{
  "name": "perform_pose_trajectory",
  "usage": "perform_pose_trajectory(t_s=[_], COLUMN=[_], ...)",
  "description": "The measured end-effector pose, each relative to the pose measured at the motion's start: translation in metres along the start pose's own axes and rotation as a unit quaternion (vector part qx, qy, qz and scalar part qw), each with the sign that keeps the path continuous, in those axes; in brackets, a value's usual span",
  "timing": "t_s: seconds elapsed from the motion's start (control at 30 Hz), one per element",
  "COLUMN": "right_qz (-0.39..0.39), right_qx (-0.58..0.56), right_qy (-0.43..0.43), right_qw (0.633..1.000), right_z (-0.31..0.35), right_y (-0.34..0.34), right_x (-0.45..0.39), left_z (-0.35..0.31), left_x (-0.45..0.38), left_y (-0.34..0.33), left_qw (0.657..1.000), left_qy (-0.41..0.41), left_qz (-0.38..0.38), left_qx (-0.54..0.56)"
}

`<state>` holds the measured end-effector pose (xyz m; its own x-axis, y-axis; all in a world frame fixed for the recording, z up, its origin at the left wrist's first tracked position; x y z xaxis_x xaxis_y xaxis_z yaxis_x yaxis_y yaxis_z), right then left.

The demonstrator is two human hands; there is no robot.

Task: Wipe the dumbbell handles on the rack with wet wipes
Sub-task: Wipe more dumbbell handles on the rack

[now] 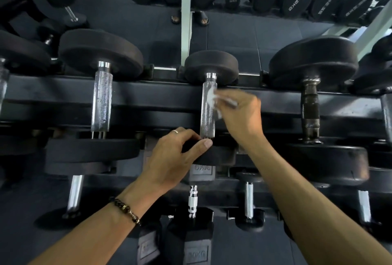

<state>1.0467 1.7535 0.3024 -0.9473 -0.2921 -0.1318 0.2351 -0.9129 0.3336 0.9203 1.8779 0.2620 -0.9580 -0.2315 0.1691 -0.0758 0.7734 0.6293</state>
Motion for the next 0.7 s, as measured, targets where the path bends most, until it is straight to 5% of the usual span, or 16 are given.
perform_pose_trajectory(t_s=[0.1,0.3,0.53,0.7], right_qz=[-0.042,0.077,-0.054,0.146], right_qx=[-0.014,-0.003,0.028,0.058], right_qy=[0.007,-0.030,0.059,0.085], right_qw=[0.999,0.997,0.996,0.984], right_z=[0.003,-0.014,0.005,0.008], right_y=[-0.004,-0.006,-0.007,-0.021], right_x=[-0.026,0.012,-0.023,0.012], left_z=[-0.001,0.005,0.007,0.006], left_x=[0.001,0.006,0.006,0.007], left_y=[0.001,0.008,-0.001,-0.002], left_qw=[1.000,0.999,0.998,0.998], left_qy=[0.003,0.013,0.022,0.027], left_qz=[0.002,0.006,0.047,0.048], left_qx=[-0.013,-0.036,-0.029,-0.016])
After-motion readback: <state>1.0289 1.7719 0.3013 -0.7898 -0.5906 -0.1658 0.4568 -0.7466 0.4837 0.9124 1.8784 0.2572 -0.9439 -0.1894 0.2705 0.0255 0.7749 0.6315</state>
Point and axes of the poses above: each hand's wrist, its own x-axis away from the middle knuckle, its own y-axis out of the back of the hand, z = x × y, the point moved 10 cm from there along -x, towards the middle knuckle, and after that the axes turned 9 degrees about -x, right-handed, at the moved point
